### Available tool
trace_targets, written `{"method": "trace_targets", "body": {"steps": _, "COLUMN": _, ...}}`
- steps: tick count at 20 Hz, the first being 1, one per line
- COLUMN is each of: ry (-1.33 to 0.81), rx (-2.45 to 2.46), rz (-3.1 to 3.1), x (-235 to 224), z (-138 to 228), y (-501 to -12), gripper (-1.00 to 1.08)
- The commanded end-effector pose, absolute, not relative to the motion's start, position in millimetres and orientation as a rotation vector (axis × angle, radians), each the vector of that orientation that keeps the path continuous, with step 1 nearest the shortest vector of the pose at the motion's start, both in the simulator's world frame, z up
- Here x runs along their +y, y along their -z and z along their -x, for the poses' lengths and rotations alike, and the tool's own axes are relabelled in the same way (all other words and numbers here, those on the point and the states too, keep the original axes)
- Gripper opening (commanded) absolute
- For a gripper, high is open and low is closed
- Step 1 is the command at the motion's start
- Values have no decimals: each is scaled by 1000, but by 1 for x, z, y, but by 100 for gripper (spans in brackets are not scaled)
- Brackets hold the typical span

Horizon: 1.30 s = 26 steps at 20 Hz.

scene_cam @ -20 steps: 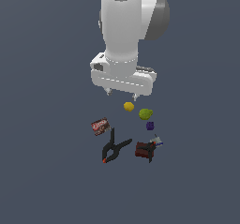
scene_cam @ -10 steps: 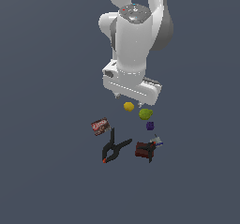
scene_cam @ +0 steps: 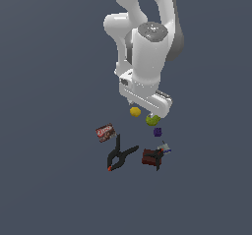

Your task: Pick up a designated object from a clutter of objects.

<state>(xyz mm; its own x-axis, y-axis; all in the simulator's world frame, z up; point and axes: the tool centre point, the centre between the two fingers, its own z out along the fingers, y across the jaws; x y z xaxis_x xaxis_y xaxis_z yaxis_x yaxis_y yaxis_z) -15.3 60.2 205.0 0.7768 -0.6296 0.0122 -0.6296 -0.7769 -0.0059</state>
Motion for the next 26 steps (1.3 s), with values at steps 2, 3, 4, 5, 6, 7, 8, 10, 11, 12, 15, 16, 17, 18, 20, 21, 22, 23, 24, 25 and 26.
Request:
{"method": "trace_targets", "body": {"steps": 2, "ry": 21, "rx": 1148, "rz": 2924, "x": 70, "z": 19, "y": -193, "gripper": 100}}
{"method": "trace_targets", "body": {"steps": 3, "ry": 21, "rx": 1175, "rz": 2914, "x": 72, "z": 21, "y": -190, "gripper": 100}}
{"method": "trace_targets", "body": {"steps": 4, "ry": 21, "rx": 1203, "rz": 2903, "x": 75, "z": 22, "y": -186, "gripper": 100}}
{"method": "trace_targets", "body": {"steps": 5, "ry": 20, "rx": 1230, "rz": 2892, "x": 78, "z": 23, "y": -183, "gripper": 100}}
{"method": "trace_targets", "body": {"steps": 6, "ry": 20, "rx": 1257, "rz": 2880, "x": 80, "z": 25, "y": -180, "gripper": 100}}
{"method": "trace_targets", "body": {"steps": 7, "ry": 20, "rx": 1284, "rz": 2869, "x": 83, "z": 26, "y": -176, "gripper": 100}}
{"method": "trace_targets", "body": {"steps": 8, "ry": 20, "rx": 1311, "rz": 2857, "x": 85, "z": 28, "y": -173, "gripper": 100}}
{"method": "trace_targets", "body": {"steps": 10, "ry": 19, "rx": 1364, "rz": 2832, "x": 91, "z": 31, "y": -167, "gripper": 100}}
{"method": "trace_targets", "body": {"steps": 11, "ry": 19, "rx": 1391, "rz": 2820, "x": 93, "z": 32, "y": -163, "gripper": 100}}
{"method": "trace_targets", "body": {"steps": 12, "ry": 18, "rx": 1417, "rz": 2807, "x": 96, "z": 34, "y": -160, "gripper": 100}}
{"method": "trace_targets", "body": {"steps": 15, "ry": 17, "rx": 1495, "rz": 2766, "x": 103, "z": 39, "y": -151, "gripper": 100}}
{"method": "trace_targets", "body": {"steps": 16, "ry": 17, "rx": 1520, "rz": 2752, "x": 106, "z": 41, "y": -148, "gripper": 100}}
{"method": "trace_targets", "body": {"steps": 17, "ry": 16, "rx": 1546, "rz": 2738, "x": 109, "z": 43, "y": -144, "gripper": 100}}
{"method": "trace_targets", "body": {"steps": 18, "ry": 16, "rx": 1571, "rz": 2723, "x": 111, "z": 45, "y": -141, "gripper": 100}}
{"method": "trace_targets", "body": {"steps": 20, "ry": 15, "rx": 1622, "rz": 2694, "x": 116, "z": 48, "y": -135, "gripper": 100}}
{"method": "trace_targets", "body": {"steps": 21, "ry": 14, "rx": 1646, "rz": 2678, "x": 119, "z": 50, "y": -132, "gripper": 100}}
{"method": "trace_targets", "body": {"steps": 22, "ry": 13, "rx": 1671, "rz": 2663, "x": 121, "z": 52, "y": -129, "gripper": 100}}
{"method": "trace_targets", "body": {"steps": 23, "ry": 13, "rx": 1696, "rz": 2647, "x": 123, "z": 54, "y": -126, "gripper": 100}}
{"method": "trace_targets", "body": {"steps": 24, "ry": 12, "rx": 1720, "rz": 2631, "x": 126, "z": 57, "y": -123, "gripper": 100}}
{"method": "trace_targets", "body": {"steps": 25, "ry": 11, "rx": 1744, "rz": 2615, "x": 128, "z": 59, "y": -120, "gripper": 100}}
{"method": "trace_targets", "body": {"steps": 26, "ry": 10, "rx": 1768, "rz": 2599, "x": 131, "z": 61, "y": -117, "gripper": 100}}
